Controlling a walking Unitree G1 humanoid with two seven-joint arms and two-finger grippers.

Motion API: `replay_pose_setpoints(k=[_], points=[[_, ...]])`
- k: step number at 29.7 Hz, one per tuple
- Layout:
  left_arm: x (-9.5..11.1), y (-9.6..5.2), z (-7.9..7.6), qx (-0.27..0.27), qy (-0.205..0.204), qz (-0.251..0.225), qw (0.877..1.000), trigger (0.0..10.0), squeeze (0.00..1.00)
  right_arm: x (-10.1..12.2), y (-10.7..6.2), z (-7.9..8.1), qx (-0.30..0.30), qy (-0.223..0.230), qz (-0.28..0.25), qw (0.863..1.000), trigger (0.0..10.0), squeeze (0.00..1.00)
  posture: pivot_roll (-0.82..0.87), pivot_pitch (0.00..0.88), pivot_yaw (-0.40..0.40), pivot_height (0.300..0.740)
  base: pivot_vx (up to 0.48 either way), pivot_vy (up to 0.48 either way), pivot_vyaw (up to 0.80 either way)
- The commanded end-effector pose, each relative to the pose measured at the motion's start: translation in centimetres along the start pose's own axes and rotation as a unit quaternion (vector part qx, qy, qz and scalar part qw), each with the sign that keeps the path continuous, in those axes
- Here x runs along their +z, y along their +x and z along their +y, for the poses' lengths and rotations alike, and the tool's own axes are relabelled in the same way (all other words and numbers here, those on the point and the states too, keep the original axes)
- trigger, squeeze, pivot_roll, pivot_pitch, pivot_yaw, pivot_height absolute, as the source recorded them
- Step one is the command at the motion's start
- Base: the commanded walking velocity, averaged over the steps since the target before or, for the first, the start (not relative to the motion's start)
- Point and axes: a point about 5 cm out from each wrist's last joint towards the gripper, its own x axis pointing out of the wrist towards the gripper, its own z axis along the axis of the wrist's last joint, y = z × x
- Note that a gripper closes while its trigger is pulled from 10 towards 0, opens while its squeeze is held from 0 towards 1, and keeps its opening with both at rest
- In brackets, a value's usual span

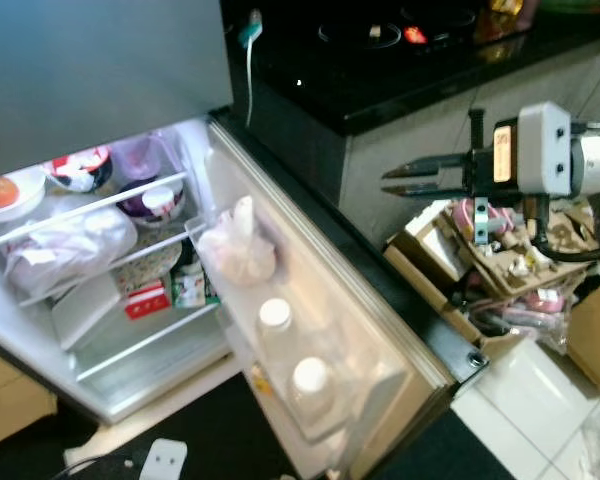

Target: Restocking fridge

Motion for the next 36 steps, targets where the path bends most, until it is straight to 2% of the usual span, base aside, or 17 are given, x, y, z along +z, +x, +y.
replay_pose_setpoints(k=[1, 14, 15, 17, 18, 19, 20, 21, 22, 24, 26, 27, 29, 31, 32, 35, 36], points=[[-0.1, -0.1, 0.5, 0.002, 0.012, 0.005, 1.0, 10.0, 0.0, -0.4, -0.6, 0.1, -0.016, 0.005, 0.013, 1.0, 10.0, 0.0, 0.01, 0.071, -0.018, 0.74, 0.0, 0.0, 0.0], [-0.1, -0.1, 0.6, 0.0, 0.015, 0.004, 1.0, 10.0, 0.0, -4.3, -2.0, 0.4, -0.104, 0.04, 0.11, 0.988, 10.0, 0.0, 0.0, 0.075, -0.014, 0.74, 0.0, 0.0, 0.0], [-0.1, -0.1, 0.6, 0.0, 0.014, 0.004, 1.0, 10.0, 0.0, -8.2, -4.7, -1.0, -0.242, 0.049, 0.215, 0.945, 10.0, 0.0, 0.0, 0.079, -0.014, 0.74, 0.0, 0.0, 0.0], [-0.1, -0.1, 0.6, 0.0, 0.014, 0.005, 1.0, 10.0, 0.0, -10.4, -7.4, -1.4, -0.334, 0.061, 0.284, 0.897, 10.0, 0.0, 0.01, 0.079, -0.014, 0.74, 0.0, 0.0, 0.0], [-0.1, -0.1, 0.6, 0.0, 0.014, 0.005, 1.0, 10.0, 0.0, -10.4, -7.4, -1.4, -0.334, 0.061, 0.284, 0.897, 10.0, 0.0, 0.01, 0.079, -0.014, 0.74, 0.0, 0.0, 0.0], [-0.1, -0.1, 0.5, 0.0, 0.014, 0.005, 1.0, 10.0, 0.0, -11.3, -8.7, -1.2, -0.368, 0.072, 0.312, 0.873, 10.0, 0.0, 0.01, 0.08, -0.016, 0.74, 0.0, 0.0, 0.0], [-0.1, -0.1, 0.5, 0.0, 0.014, 0.005, 1.0, 10.0, 0.0, -11.3, -8.7, -1.2, -0.368, 0.072, 0.312, 0.873, 10.0, 0.0, 0.01, 0.08, -0.016, 0.74, 0.0, 0.0, 0.0], [-0.2, -0.1, 0.5, 0.0, 0.014, 0.006, 1.0, 10.0, 0.0, -12.8, -10.1, -0.1, -0.391, 0.096, 0.353, 0.845, 10.0, 0.0, 0.0, 0.081, -0.02, 0.74, 0.0, 0.0, 0.0], [-0.2, -0.1, 0.5, 0.0, 0.014, 0.006, 1.0, 10.0, 0.0, -12.8, -10.1, -0.1, -0.391, 0.096, 0.353, 0.845, 10.0, 0.0, 0.0, 0.081, -0.02, 0.74, 0.0, 0.0, 0.0], [-0.2, -0.1, 0.5, 0.0, 0.014, 0.007, 1.0, 10.0, 0.0, -16.9, -12.3, 5.3, -0.407, 0.175, 0.441, 0.78, 10.0, 0.0, 0.0, 0.083, -0.023, 0.74, 0.0, 0.0, 0.0], [-0.2, -0.1, 0.5, 0.0, 0.014, 0.007, 1.0, 10.0, 0.0, -16.9, -12.3, 5.3, -0.407, 0.175, 0.441, 0.78, 10.0, 0.0, 0.0, 0.083, -0.023, 0.74, 0.0, 0.0, 0.0], [-0.2, -0.1, 0.5, 0.0, 0.013, 0.007, 1.0, 10.0, 0.0, -19.0, -12.5, 9.3, -0.4, 0.227, 0.474, 0.751, 10.0, 0.0, 0.01, 0.084, -0.023, 0.74, 0.0, 0.0, 0.0], [-0.2, -0.1, 0.5, 0.0, 0.013, 0.007, 1.0, 10.0, 0.0, -19.0, -12.5, 9.3, -0.4, 0.227, 0.474, 0.751, 10.0, 0.0, 0.01, 0.084, -0.023, 0.74, 0.0, 0.0, 0.0], [-0.2, -0.1, 0.5, 0.0, 0.011, 0.007, 1.0, 10.0, 0.0, -21.8, -10.8, 18.0, -0.373, 0.339, 0.505, 0.701, 10.0, 0.0, 0.01, 0.085, -0.021, 0.74, 0.0, 0.0, 0.0], [-0.2, -0.1, 0.5, 0.0, 0.011, 0.007, 1.0, 10.0, 0.0, -21.8, -10.8, 18.0, -0.373, 0.339, 0.505, 0.701, 10.0, 0.0, 0.01, 0.085, -0.021, 0.74, 0.0, 0.0, 0.0], [-0.3, -0.1, 0.6, 0.002, 0.01, 0.007, 1.0, 10.0, 0.0, -22.2, -7.2, 28.8, -0.33, 0.446, 0.54, 0.633, 10.0, 0.0, 0.01, 0.086, -0.013, 0.74, 0.0, 0.0, 0.0], [-0.3, -0.1, 0.6, 0.002, 0.01, 0.007, 1.0, 10.0, 0.0, -22.2, -7.2, 28.8, -0.33, 0.446, 0.54, 0.633, 10.0, 0.0, 0.01, 0.086, -0.013, 0.74, 0.0, 0.0, 0.0]])
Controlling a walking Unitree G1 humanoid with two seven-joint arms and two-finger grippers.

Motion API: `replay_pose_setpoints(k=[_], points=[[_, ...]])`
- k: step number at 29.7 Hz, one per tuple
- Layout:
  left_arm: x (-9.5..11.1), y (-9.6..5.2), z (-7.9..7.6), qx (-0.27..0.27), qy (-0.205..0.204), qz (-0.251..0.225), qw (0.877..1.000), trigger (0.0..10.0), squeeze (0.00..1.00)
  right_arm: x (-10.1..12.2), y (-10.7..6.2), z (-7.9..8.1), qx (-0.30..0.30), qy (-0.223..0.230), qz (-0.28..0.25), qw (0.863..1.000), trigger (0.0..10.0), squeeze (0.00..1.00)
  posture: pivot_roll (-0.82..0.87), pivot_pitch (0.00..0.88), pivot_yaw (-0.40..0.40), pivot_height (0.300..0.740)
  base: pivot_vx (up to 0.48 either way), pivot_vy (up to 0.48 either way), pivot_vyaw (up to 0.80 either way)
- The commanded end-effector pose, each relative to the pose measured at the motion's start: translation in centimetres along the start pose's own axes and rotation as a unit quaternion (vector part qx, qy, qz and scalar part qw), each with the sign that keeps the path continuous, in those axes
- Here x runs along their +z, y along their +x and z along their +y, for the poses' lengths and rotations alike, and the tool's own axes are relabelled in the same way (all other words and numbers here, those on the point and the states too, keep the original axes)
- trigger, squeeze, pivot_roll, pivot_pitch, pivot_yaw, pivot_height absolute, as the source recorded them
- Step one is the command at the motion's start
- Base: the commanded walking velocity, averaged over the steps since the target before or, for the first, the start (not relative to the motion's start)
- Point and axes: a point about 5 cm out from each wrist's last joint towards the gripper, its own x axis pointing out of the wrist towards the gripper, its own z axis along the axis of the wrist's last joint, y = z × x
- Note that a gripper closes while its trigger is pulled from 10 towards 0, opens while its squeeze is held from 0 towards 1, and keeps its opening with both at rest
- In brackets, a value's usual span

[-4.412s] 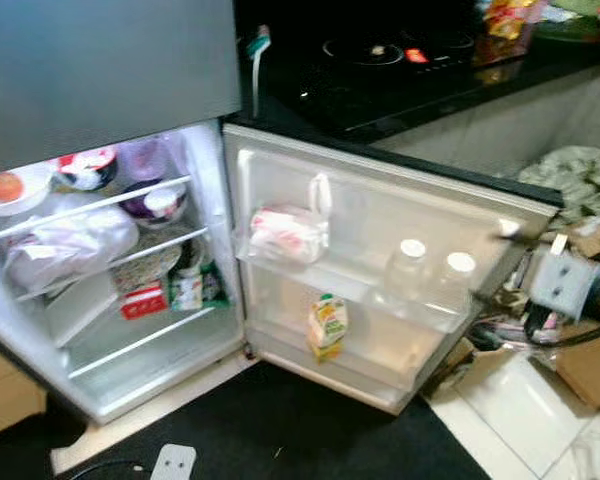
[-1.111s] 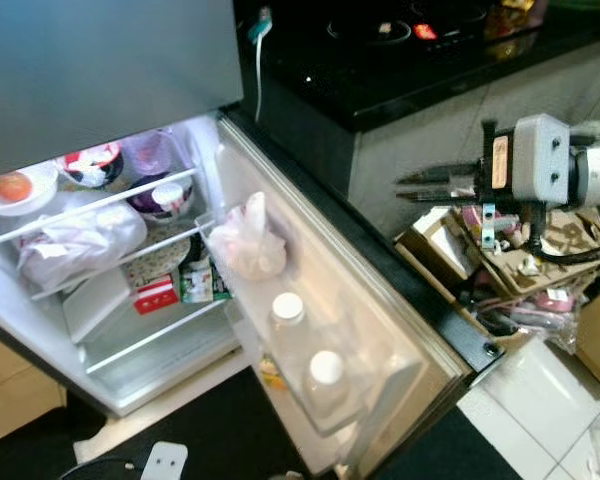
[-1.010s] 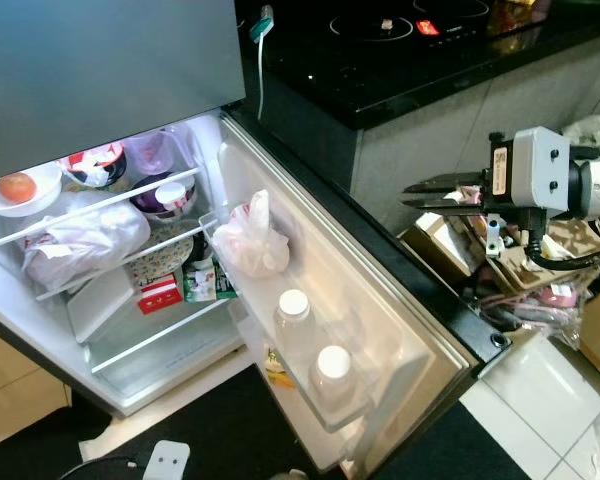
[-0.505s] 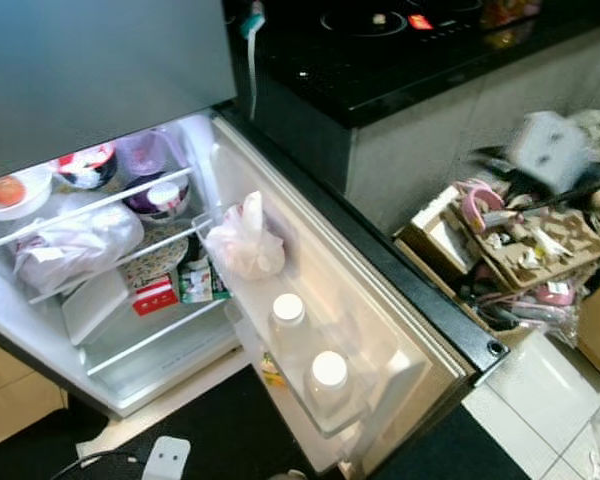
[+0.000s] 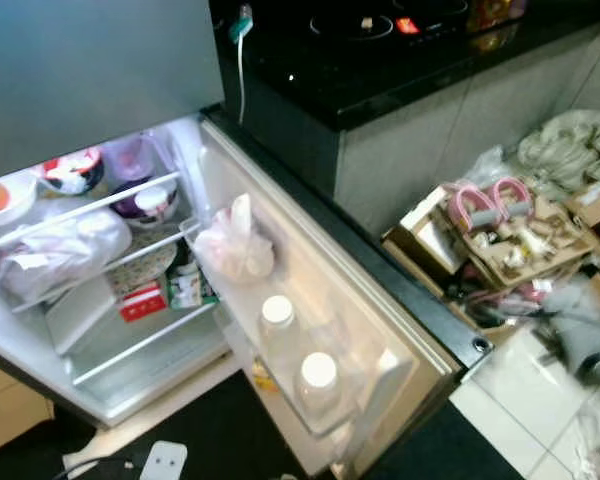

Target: Restocking fridge

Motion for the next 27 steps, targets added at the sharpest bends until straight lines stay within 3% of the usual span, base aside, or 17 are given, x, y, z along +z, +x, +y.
replay_pose_setpoints(k=[1, 2, 3, 5, 6, 7, 8, 9, 10, 11, 13, 15, 21, 27], points=[[-0.6, -0.2, 0.6, 0.004, 0.005, 0.012, 1.0, 10.0, 0.0, -2.6, 0.0, 2.2, 0.005, 0.024, 0.041, 0.999, 10.0, 0.0, 0.01, 0.087, -0.011, 0.74, 0.0, 0.0, 0.0], [-0.6, -0.2, 0.6, 0.004, 0.005, 0.012, 1.0, 10.0, 0.0, -2.6, 0.0, 2.2, 0.005, 0.024, 0.041, 0.999, 10.0, 0.0, 0.01, 0.087, -0.011, 0.74, 0.0, 0.0, 0.0], [-0.6, -0.2, 0.7, 0.005, 0.004, 0.012, 1.0, 10.0, 0.0, -4.2, -0.2, 3.9, 0.013, 0.035, 0.065, 0.997, 10.0, 0.0, 0.01, 0.085, -0.01, 0.74, 0.0, 0.0, 0.0], [-0.6, -0.2, 0.7, 0.005, 0.004, 0.012, 1.0, 10.0, 0.0, -4.2, -0.2, 3.9, 0.013, 0.035, 0.065, 0.997, 10.0, 0.0, 0.01, 0.085, -0.01, 0.74, 0.0, 0.0, 0.0], [-0.6, -0.2, 0.7, 0.006, 0.004, 0.013, 1.0, 10.0, 0.0, -5.5, -0.5, 5.6, 0.026, 0.028, 0.084, 0.996, 10.0, 0.0, 0.01, 0.085, -0.011, 0.74, 0.0, 0.0, 0.0], [-0.6, -0.2, 0.7, 0.006, 0.004, 0.013, 1.0, 10.0, 0.0, -5.5, -0.5, 5.6, 0.026, 0.028, 0.084, 0.996, 10.0, 0.0, 0.01, 0.085, -0.011, 0.74, 0.0, 0.0, 0.0], [-0.7, -0.2, 0.7, 0.008, 0.0, 0.013, 1.0, 10.0, 0.0, -6.9, -0.8, 7.4, 0.04, 0.02, 0.103, 0.994, 10.0, 0.0, 0.01, 0.084, -0.012, 0.74, 0.0, 0.0, 0.0], [-0.7, -0.2, 0.7, 0.008, 0.0, 0.013, 1.0, 10.0, 0.0, -6.9, -0.8, 7.4, 0.04, 0.02, 0.103, 0.994, 10.0, 0.0, 0.01, 0.084, -0.012, 0.74, 0.0, 0.0, 0.0], [-0.7, -0.3, 0.7, 0.009, -0.003, 0.013, 1.0, 10.0, 0.0, -8.3, -1.4, 9.2, 0.051, 0.013, 0.121, 0.991, 10.0, 0.0, 0.01, 0.085, -0.01, 0.74, 0.0, 0.0, 0.0], [-0.7, -0.3, 0.7, 0.009, -0.003, 0.013, 1.0, 10.0, 0.0, -8.3, -1.4, 9.2, 0.051, 0.013, 0.121, 0.991, 10.0, 0.0, 0.01, 0.085, -0.01, 0.74, 0.0, 0.0, 0.0], [-0.8, -0.3, 0.7, 0.009, -0.006, 0.014, 1.0, 10.0, 0.0, -9.7, -2.2, 12.0, 0.074, 0.003, 0.135, 0.988, 10.0, 0.0, 0.01, 0.083, -0.01, 0.74, 0.0, 0.0, 0.0], [-0.8, -0.3, 0.7, 0.009, -0.006, 0.015, 1.0, 10.0, 0.0, -9.9, -2.4, 12.9, 0.084, -0.003, 0.135, 0.987, 10.0, 0.0, 0.01, 0.081, -0.01, 0.74, 0.0, 0.0, 0.0], [-0.8, -0.3, 0.6, 0.009, -0.005, 0.017, 1.0, 10.0, 0.0, -9.6, -2.5, 14.1, 0.092, -0.009, 0.128, 0.987, 10.0, 0.0, 0.01, 0.071, -0.015, 0.74, 0.0, 0.0, 0.0], [-0.9, -0.2, 0.5, 0.009, -0.009, 0.018, 1.0, 10.0, 0.0, -9.1, -2.2, 13.9, 0.085, -0.009, 0.121, 0.989, 10.0, 0.0, 0.01, 0.061, -0.024, 0.74, 0.0, 0.0, 0.0]])
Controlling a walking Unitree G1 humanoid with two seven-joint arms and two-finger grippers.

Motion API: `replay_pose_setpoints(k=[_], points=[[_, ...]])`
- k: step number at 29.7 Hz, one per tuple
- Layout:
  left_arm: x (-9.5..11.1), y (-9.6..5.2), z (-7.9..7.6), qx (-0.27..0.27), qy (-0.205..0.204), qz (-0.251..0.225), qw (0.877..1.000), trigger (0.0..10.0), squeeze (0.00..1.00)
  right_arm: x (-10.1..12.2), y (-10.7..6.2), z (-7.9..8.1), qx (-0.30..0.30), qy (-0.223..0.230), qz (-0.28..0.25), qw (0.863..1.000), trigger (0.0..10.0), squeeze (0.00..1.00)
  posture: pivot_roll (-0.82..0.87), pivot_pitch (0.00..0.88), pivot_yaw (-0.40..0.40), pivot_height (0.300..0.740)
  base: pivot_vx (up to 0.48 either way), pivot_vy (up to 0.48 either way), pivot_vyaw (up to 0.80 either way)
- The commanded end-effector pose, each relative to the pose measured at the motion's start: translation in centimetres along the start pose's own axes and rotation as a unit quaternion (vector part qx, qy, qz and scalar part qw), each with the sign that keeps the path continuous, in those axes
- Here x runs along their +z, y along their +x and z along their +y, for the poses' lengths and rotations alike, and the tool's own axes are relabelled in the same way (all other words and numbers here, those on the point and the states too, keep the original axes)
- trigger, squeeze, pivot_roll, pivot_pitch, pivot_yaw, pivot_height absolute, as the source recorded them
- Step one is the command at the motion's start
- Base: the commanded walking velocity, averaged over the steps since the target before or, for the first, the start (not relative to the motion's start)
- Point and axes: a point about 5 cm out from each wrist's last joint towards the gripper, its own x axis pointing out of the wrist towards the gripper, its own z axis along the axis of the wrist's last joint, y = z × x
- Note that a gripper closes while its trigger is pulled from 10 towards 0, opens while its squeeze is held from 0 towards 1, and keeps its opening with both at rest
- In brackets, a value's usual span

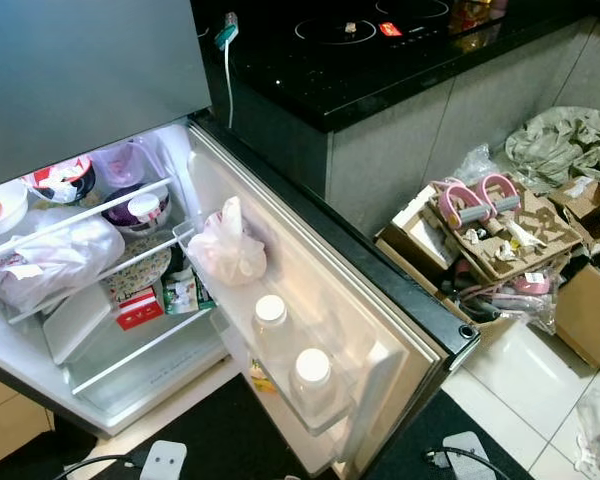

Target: Restocking fridge

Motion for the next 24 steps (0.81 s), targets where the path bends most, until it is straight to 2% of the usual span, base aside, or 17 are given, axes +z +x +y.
replay_pose_setpoints(k=[1, 15, 24], points=[[-0.55, -0.16, 0.3, 0.004, -0.001, 0.011, 1.0, 10.0, 0.0, 0.17, 0.01, -0.09, -0.004, -0.003, -0.005, 1.0, 10.0, 0.0, 0.01, 0.061, -0.024, 0.74, 0.0, 0.0, 0.0], [-0.45, -0.09, -0.01, 0.0, 0.0, 0.01, 1.0, 10.0, 0.0, -0.24, -0.03, -0.47, -0.011, -0.005, 0.0, 1.0, 10.0, 0.0, 0.0, 0.049, -0.027, 0.74, 0.0, 0.0, 0.0], [-0.42, -0.09, 0.02, 0.0, -0.003, 0.01, 1.0, 10.0, 0.0, -0.09, -0.01, -0.36, -0.009, -0.005, -0.002, 1.0, 10.0, 0.0, 0.0, 0.055, -0.026, 0.74, -0.294, 0.0, 0.0]])
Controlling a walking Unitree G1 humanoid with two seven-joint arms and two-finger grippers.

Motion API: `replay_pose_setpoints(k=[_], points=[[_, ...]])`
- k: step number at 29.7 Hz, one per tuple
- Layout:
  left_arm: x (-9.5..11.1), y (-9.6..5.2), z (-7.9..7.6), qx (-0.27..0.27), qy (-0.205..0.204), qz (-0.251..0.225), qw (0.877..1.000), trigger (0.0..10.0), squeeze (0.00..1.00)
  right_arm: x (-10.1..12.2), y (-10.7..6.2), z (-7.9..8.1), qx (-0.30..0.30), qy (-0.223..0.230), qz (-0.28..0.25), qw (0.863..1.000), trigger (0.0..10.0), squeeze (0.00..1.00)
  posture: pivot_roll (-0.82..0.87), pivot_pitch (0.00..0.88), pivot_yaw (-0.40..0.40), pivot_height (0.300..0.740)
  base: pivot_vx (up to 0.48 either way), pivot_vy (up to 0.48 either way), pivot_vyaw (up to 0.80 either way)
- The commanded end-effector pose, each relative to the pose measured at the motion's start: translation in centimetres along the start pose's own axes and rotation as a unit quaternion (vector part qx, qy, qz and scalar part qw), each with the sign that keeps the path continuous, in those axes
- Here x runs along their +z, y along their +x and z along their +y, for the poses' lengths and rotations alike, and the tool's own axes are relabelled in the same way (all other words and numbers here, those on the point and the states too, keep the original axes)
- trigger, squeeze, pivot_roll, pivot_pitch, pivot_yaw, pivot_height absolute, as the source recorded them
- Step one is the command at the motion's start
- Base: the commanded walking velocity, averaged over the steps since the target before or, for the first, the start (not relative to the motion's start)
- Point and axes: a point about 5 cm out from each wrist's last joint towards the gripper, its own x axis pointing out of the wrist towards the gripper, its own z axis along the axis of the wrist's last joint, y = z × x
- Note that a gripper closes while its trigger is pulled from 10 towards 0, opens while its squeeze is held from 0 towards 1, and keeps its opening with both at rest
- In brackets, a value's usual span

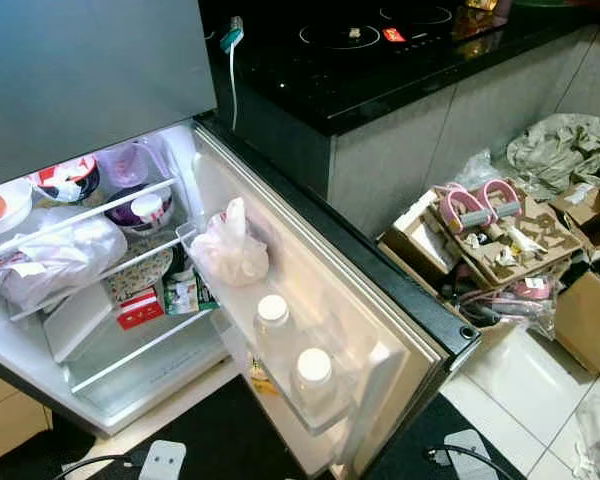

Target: Restocking fridge

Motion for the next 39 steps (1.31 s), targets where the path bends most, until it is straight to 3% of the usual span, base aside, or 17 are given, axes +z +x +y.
replay_pose_setpoints(k=[1, 12, 34, 39], points=[[-0.6, -0.1, 0.0, -0.001, -0.001, 0.012, 1.0, 10.0, 0.0, -0.2, 0.0, 0.0, -0.002, -0.001, 0.0, 1.0, 10.0, 0.0, 0.0, 0.055, -0.026, 0.74, -0.307, 0.0, 0.0], [-0.6, -0.1, 0.0, -0.001, 0.0, 0.012, 1.0, 10.0, 0.0, -0.4, -0.1, 0.1, -0.001, 0.0, 0.003, 1.0, 10.0, 0.0, 0.0, 0.059, -0.023, 0.74, -0.299, 0.0, 0.0], [-0.6, -0.1, 0.1, 0.001, -0.002, 0.012, 1.0, 10.0, 0.0, -0.1, 0.0, 0.0, -0.005, -0.001, -0.006, 1.0, 10.0, 0.0, 0.0, 0.061, -0.022, 0.74, 0.0, 0.0, 0.0], [-0.6, -0.1, 0.1, 0.001, -0.002, 0.012, 1.0, 10.0, 0.0, 2.8, 0.1, -1.0, -0.023, 0.031, -0.067, 0.997, 10.0, 0.0, 0.0, 0.065, -0.02, 0.74, 0.0, 0.0, 0.0]])
